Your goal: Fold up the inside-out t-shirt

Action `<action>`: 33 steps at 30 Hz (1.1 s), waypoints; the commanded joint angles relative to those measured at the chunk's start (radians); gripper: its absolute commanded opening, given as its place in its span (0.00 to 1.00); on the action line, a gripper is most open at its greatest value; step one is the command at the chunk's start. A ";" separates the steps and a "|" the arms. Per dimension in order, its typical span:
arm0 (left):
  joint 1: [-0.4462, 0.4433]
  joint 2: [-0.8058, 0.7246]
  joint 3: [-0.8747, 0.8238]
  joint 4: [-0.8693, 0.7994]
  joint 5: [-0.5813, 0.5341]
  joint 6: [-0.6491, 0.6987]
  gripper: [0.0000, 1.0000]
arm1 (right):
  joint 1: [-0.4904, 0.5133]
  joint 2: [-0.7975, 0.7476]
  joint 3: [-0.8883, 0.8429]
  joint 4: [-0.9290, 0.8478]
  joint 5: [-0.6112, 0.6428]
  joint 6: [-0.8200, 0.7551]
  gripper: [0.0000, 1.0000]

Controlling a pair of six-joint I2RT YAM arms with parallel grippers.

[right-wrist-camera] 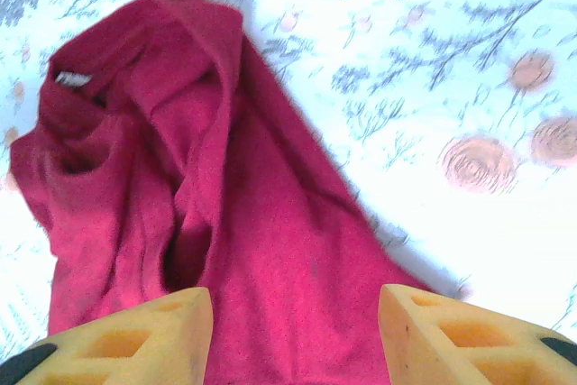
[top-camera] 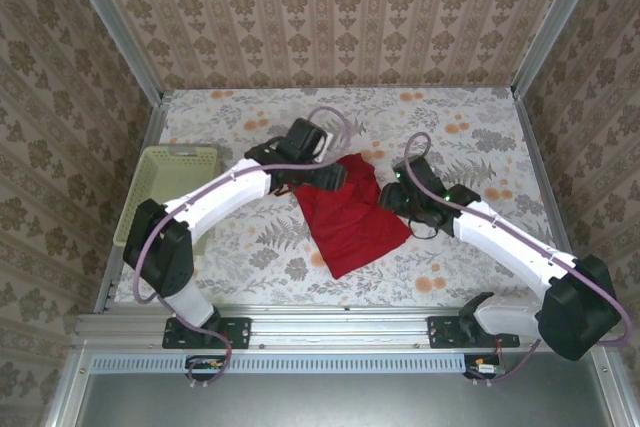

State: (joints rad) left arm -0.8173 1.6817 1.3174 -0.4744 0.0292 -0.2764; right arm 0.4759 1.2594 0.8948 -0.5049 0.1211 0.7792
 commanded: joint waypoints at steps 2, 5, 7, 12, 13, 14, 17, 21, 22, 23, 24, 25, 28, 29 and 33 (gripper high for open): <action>-0.031 0.132 0.043 -0.014 -0.061 0.085 0.78 | -0.067 0.014 0.033 0.006 -0.044 -0.083 0.53; -0.043 0.213 0.108 -0.040 -0.102 0.089 0.75 | -0.101 0.009 0.019 0.028 -0.071 -0.083 0.54; -0.043 0.259 0.151 -0.067 -0.143 0.081 0.65 | -0.106 0.011 0.010 0.037 -0.082 -0.086 0.53; -0.033 0.246 0.131 -0.026 -0.234 0.058 0.36 | -0.107 0.044 -0.004 0.053 -0.103 -0.092 0.54; -0.026 0.230 0.116 -0.010 -0.238 0.050 0.28 | -0.108 0.054 -0.005 0.055 -0.107 -0.094 0.54; -0.017 0.216 0.101 0.006 -0.235 0.041 0.23 | -0.108 0.061 -0.005 0.060 -0.110 -0.098 0.54; 0.018 0.151 0.031 0.064 -0.214 0.017 0.12 | -0.107 0.091 0.007 0.063 -0.116 -0.115 0.54; 0.104 0.010 -0.130 0.194 -0.083 -0.026 0.10 | -0.108 0.162 0.066 0.075 -0.135 -0.189 0.54; 0.131 -0.032 -0.176 0.233 -0.049 -0.044 0.11 | -0.111 0.186 0.090 0.077 -0.138 -0.215 0.54; 0.155 -0.063 -0.218 0.270 -0.016 -0.058 0.11 | -0.115 0.209 0.113 0.075 -0.145 -0.234 0.54; 0.186 -0.088 -0.259 0.308 0.023 -0.081 0.12 | -0.120 0.235 0.143 0.076 -0.156 -0.256 0.53; 0.213 -0.105 -0.297 0.343 0.062 -0.105 0.13 | -0.125 0.265 0.173 0.078 -0.167 -0.277 0.54; 0.277 -0.097 -0.372 0.420 0.151 -0.169 0.16 | -0.128 0.360 0.264 0.084 -0.202 -0.344 0.53; 0.291 -0.084 -0.389 0.440 0.166 -0.189 0.18 | -0.127 0.399 0.299 0.081 -0.213 -0.367 0.53; 0.336 -0.024 -0.435 0.480 0.168 -0.276 0.27 | -0.134 0.532 0.407 0.077 -0.236 -0.433 0.52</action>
State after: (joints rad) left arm -0.5014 1.6215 0.9119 -0.0669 0.1360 -0.4557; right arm 0.3485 1.7233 1.2491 -0.4248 -0.0711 0.4362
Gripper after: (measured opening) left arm 0.261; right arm 0.525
